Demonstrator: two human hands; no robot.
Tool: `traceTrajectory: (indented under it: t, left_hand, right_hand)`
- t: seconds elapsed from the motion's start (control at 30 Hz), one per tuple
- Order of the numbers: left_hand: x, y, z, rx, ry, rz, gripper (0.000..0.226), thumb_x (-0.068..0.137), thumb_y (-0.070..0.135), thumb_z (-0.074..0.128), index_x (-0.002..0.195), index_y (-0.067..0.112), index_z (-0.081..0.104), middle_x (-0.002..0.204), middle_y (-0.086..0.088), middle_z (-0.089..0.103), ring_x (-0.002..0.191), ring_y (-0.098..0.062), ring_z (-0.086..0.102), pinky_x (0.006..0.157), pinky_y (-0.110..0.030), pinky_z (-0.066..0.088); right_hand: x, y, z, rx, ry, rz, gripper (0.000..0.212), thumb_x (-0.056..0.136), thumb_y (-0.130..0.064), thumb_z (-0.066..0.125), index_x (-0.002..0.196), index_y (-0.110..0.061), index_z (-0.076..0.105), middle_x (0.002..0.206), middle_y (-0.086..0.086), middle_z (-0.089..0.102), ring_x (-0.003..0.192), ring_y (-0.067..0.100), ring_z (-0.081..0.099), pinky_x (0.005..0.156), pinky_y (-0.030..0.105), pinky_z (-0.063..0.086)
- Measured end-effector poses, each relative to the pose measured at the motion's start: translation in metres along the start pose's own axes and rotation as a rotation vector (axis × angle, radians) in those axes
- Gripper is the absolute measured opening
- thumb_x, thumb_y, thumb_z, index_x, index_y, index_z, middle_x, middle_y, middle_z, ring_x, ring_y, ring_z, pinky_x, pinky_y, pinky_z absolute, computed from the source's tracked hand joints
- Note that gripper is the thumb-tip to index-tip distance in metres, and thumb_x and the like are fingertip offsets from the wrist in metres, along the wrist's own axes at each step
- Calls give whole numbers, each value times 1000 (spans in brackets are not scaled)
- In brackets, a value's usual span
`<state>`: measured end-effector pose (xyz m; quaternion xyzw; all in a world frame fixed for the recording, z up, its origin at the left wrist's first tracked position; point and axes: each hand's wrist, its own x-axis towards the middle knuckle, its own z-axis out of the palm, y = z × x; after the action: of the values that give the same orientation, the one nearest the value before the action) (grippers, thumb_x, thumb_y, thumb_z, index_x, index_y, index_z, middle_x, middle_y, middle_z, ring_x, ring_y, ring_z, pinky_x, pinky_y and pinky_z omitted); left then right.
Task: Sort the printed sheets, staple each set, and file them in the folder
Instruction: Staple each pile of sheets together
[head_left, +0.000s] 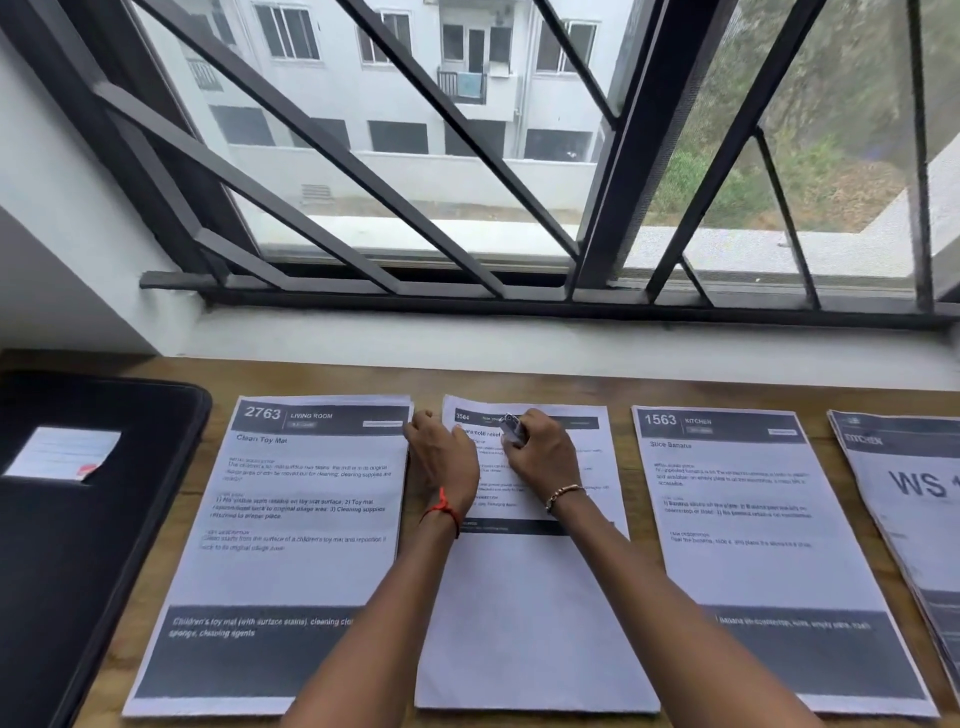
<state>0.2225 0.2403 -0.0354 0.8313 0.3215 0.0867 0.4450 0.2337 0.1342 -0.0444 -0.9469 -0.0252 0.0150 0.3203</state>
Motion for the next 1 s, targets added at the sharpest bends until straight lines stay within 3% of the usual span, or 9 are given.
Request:
traceTrajectory:
  t: [0.1, 0.23, 0.33, 0.4, 0.53, 0.7, 0.87, 0.93, 1.0]
  left_hand:
    - [0, -4, 5, -46, 13, 57, 28, 87, -2, 50, 114, -8, 52, 118, -24, 54, 110, -36, 49, 90, -29, 32]
    - [-9, -14, 9, -16, 85, 211, 49, 89, -9, 43, 137, -5, 37, 137, -24, 44, 126, -36, 41, 102, -31, 31]
    - [-13, -27, 13, 44, 144, 389, 60, 75, -18, 35, 134, -4, 44, 114, -27, 55, 106, -35, 49, 87, -31, 41]
    - [-12, -34, 14, 88, 144, 447, 64, 70, -14, 28, 129, -3, 50, 103, -23, 56, 94, -35, 54, 78, -33, 47]
    - [-8, -36, 15, 111, 144, 467, 64, 72, -2, 19, 125, -3, 55, 97, -20, 56, 88, -35, 58, 72, -35, 50]
    - [-6, -40, 14, 115, 114, 470, 66, 71, -1, 18, 124, 1, 57, 98, -20, 55, 85, -36, 57, 75, -38, 52]
    - [-7, -40, 12, 127, 86, 454, 65, 72, -2, 18, 124, 1, 56, 106, -18, 56, 97, -36, 57, 83, -41, 51]
    - [-7, -39, 12, 107, 90, 447, 62, 71, -11, 27, 123, 0, 57, 108, -17, 58, 101, -35, 56, 87, -40, 51]
    - [-7, -39, 12, 71, 93, 448, 62, 69, -20, 36, 122, 1, 59, 110, -16, 59, 103, -31, 55, 91, -35, 48]
  right_hand:
    - [1, 2, 1, 1, 2, 0, 35, 80, -10, 63, 59, -14, 36, 72, 3, 43, 66, 18, 41, 48, 10, 22]
    - [1, 3, 2, 1, 9, -16, 28, 79, -9, 62, 63, -11, 40, 72, 3, 42, 65, 18, 40, 47, 11, 21]
    - [1, 5, 3, 4, 11, -39, 26, 78, -10, 63, 63, -10, 41, 71, 4, 43, 64, 18, 40, 47, 11, 21]
    - [2, 6, 4, 4, 20, -46, 26, 76, -10, 63, 62, -10, 41, 70, 5, 44, 63, 18, 41, 48, 10, 20]
    - [3, 8, 7, 3, 45, -58, 25, 75, -9, 64, 62, -11, 42, 69, 9, 48, 61, 18, 40, 47, 12, 21]
    - [3, 7, 8, 34, 116, -75, 31, 71, -7, 65, 57, -14, 38, 65, 0, 41, 59, 17, 39, 53, 25, 30]
    - [8, 11, 4, 33, 50, -72, 49, 77, -12, 66, 51, -21, 25, 57, -1, 37, 59, 18, 38, 51, 27, 22]
    - [16, 11, -7, 143, -64, 28, 48, 80, -19, 68, 50, -21, 30, 52, -4, 36, 53, 15, 37, 50, 25, 25]
    - [25, 8, -21, 441, -163, 142, 35, 83, -23, 68, 55, -18, 46, 53, -2, 47, 45, 8, 43, 47, 19, 36]
